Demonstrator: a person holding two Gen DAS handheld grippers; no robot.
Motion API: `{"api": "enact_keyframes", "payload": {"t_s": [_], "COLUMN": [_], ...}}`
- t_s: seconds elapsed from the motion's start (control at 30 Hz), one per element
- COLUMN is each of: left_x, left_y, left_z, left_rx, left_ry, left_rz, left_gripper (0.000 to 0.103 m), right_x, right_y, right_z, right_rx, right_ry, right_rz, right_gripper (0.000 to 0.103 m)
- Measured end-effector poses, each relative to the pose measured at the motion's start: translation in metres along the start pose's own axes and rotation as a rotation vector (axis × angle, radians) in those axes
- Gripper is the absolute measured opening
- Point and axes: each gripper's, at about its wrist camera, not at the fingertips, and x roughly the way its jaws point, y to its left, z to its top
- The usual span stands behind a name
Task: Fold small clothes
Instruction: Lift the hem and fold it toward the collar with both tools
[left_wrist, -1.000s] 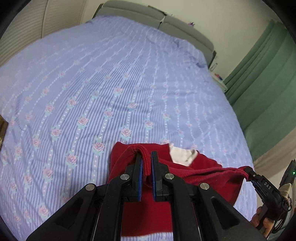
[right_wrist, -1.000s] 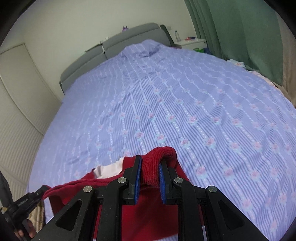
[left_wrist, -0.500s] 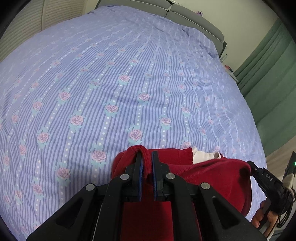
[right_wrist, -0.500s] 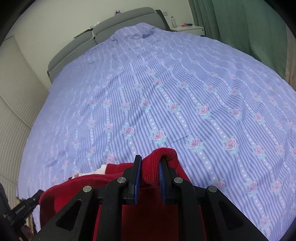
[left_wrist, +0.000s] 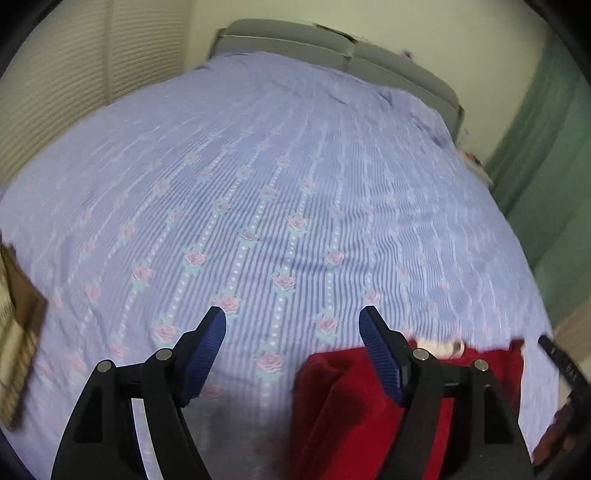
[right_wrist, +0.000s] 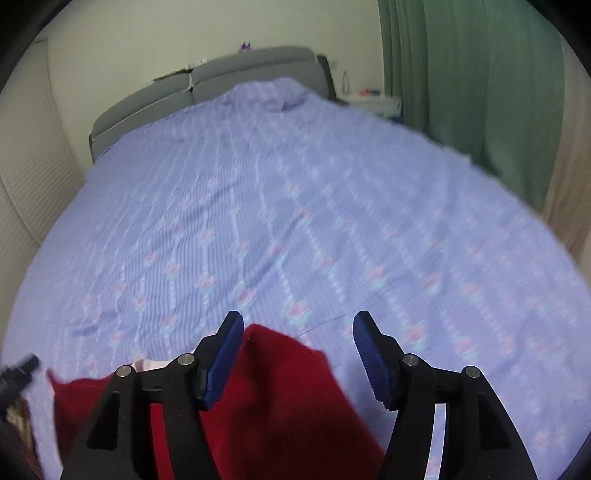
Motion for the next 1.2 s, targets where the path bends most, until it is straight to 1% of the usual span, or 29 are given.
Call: {"api": "enact_keyframes", "payload": {"t_s": [0.03, 0.13, 0.17, 0.23, 0.27, 0.3, 0.37, 0.5, 0.6, 0.67, 0.73, 0.8, 0.87, 0.9, 0.93, 0.97, 1.0, 1.03, 1.07, 1.1, 1.13, 1.17, 1.2], "left_x": [-0.004, -0.015, -0.016, -0.012, -0.009, -0.004, 0.007, 0.019, 0.031, 0.040, 0.044, 0.052, 0.061, 0.064, 0.064, 0.063, 0.062, 0.058, 0.051, 0.044, 0.036, 0.030, 0.027], "left_y": [0.000, -0.006, -0.010, -0.018, -0.022, -0.024, -0.029, -0.036, -0.047, -0.054, -0.055, -0.054, -0.052, -0.052, -0.053, -0.054, -0.054, -0.053, -0.050, -0.048, -0.045, -0.043, -0.041], "left_z": [-0.002, -0.016, -0.024, -0.035, -0.037, -0.040, -0.043, -0.041, -0.041, -0.039, -0.036, -0.033, -0.032, -0.033, -0.034, -0.036, -0.036, -0.036, -0.036, -0.034, -0.032, -0.030, -0.027], "left_rx": [0.038, 0.157, 0.209, 0.285, 0.304, 0.316, 0.329, 0.351, 0.408, 0.423, 0.418, 0.389, 0.362, 0.358, 0.363, 0.375, 0.378, 0.370, 0.358, 0.350, 0.340, 0.328, 0.315], "left_ry": [0.007, -0.016, -0.022, -0.010, 0.001, 0.016, 0.046, 0.064, 0.070, 0.088, 0.093, 0.114, 0.146, 0.160, 0.160, 0.154, 0.162, 0.162, 0.151, 0.136, 0.116, 0.105, 0.099], "left_rz": [-0.024, -0.037, -0.053, -0.070, -0.076, -0.090, -0.119, -0.160, -0.151, -0.169, -0.178, -0.184, -0.197, -0.204, -0.194, -0.178, -0.181, -0.195, -0.215, -0.235, -0.251, -0.256, -0.257], "left_gripper": [0.074, 0.074, 0.074, 0.074, 0.074, 0.074, 0.074, 0.074, 0.074, 0.074, 0.074, 0.074, 0.068, 0.061, 0.052, 0.047, 0.041, 0.034, 0.031, 0.027, 0.025, 0.024, 0.019], "right_x": [-0.006, -0.024, -0.030, -0.034, -0.033, -0.032, -0.022, -0.010, 0.000, 0.012, 0.027, 0.038, 0.050, 0.054, 0.058, 0.062, 0.063, 0.062, 0.056, 0.050, 0.037, 0.030, 0.020], "right_y": [-0.001, 0.000, 0.001, 0.001, 0.000, -0.002, -0.009, -0.031, -0.039, -0.036, -0.031, -0.030, -0.033, -0.033, -0.032, -0.030, -0.029, -0.027, -0.026, -0.025, -0.025, -0.025, -0.026], "right_z": [0.000, -0.011, -0.019, -0.030, -0.034, -0.037, -0.043, -0.046, -0.046, -0.041, -0.035, -0.030, -0.024, -0.023, -0.023, -0.024, -0.025, -0.027, -0.028, -0.029, -0.030, -0.030, -0.029], "right_rx": [-0.011, -0.062, -0.096, -0.150, -0.174, -0.188, -0.203, -0.150, -0.132, -0.135, -0.130, -0.096, -0.034, -0.018, -0.009, -0.004, 0.002, 0.012, 0.011, 0.008, 0.022, 0.030, 0.043], "right_ry": [0.000, -0.011, -0.023, -0.029, -0.023, -0.017, 0.025, 0.063, 0.070, 0.085, 0.114, 0.139, 0.162, 0.173, 0.185, 0.206, 0.220, 0.219, 0.197, 0.179, 0.142, 0.118, 0.083], "right_rz": [0.004, 0.027, 0.018, 0.004, -0.003, -0.008, -0.017, -0.013, 0.039, 0.082, 0.096, 0.111, 0.169, 0.185, 0.198, 0.217, 0.226, 0.227, 0.226, 0.221, 0.212, 0.217, 0.220], "right_gripper": [0.062, 0.062, 0.062, 0.062, 0.062, 0.062, 0.062, 0.062, 0.062, 0.062, 0.062, 0.062, 0.060, 0.052, 0.046, 0.034, 0.024, 0.022, 0.017, 0.016, 0.016, 0.016, 0.015]}}
